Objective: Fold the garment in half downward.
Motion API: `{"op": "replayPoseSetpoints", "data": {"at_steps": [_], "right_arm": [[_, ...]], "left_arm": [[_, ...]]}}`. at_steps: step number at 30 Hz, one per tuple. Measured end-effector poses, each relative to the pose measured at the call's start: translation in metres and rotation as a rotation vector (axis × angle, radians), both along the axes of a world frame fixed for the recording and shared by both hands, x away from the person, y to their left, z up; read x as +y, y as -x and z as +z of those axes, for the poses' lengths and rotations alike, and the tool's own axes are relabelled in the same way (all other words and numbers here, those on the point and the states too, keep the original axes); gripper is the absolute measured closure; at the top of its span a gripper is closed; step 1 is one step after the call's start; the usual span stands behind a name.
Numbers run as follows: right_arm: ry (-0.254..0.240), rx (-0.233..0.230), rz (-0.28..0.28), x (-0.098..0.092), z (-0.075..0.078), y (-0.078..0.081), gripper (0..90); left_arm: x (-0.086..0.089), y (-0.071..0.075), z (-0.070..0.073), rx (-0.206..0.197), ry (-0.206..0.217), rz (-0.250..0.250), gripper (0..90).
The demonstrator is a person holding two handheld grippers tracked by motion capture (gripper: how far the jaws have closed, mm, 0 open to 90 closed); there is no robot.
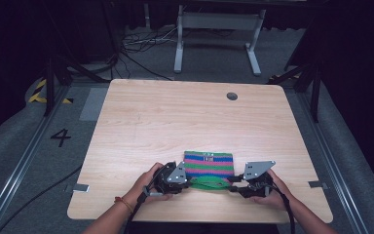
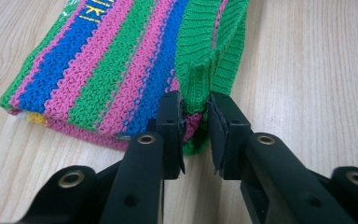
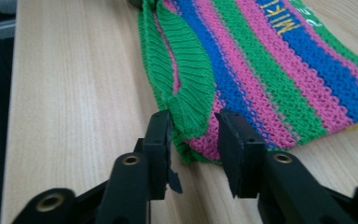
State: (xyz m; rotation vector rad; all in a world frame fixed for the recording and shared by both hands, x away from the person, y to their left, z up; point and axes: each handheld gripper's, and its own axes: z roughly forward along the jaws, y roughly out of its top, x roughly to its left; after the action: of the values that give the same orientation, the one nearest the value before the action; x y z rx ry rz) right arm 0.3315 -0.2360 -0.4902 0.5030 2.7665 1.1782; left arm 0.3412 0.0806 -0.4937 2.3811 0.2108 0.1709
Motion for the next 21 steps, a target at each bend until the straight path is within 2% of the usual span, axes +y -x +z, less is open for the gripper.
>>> {"op": "replayPoseSetpoints", "data": {"at_steps": [3, 9, 11, 14, 17, 21], "right_arm": [[-0.019, 0.001, -0.003, -0.002, -0.003, -0.001, 59.9], [-0.023, -0.024, -0.013, -0.002, -0.006, 0.001, 57.7], [-0.013, -0.026, -0.013, -0.001, -0.005, 0.003, 54.5], [0.005, -0.034, -0.006, 0.001, -0.003, 0.004, 52.2], [0.009, -0.053, -0.022, 0.001, 0.0, 0.005, 51.8], [0.004, -0.075, -0.047, -0.001, 0.006, 0.004, 51.4]], "left_arm": [[0.002, -0.002, -0.002, 0.005, 0.024, 0.01, 76.1], [0.001, -0.003, -0.002, 0.015, 0.022, 0.001, 75.3], [0.0, -0.002, 0.0, 0.012, 0.005, -0.008, 72.1], [0.0, -0.001, 0.002, 0.025, 0.002, -0.012, 68.2], [0.002, -0.002, 0.008, 0.021, 0.013, -0.014, 67.7], [0.007, -0.002, 0.015, 0.011, 0.032, 0.011, 66.0]]}}
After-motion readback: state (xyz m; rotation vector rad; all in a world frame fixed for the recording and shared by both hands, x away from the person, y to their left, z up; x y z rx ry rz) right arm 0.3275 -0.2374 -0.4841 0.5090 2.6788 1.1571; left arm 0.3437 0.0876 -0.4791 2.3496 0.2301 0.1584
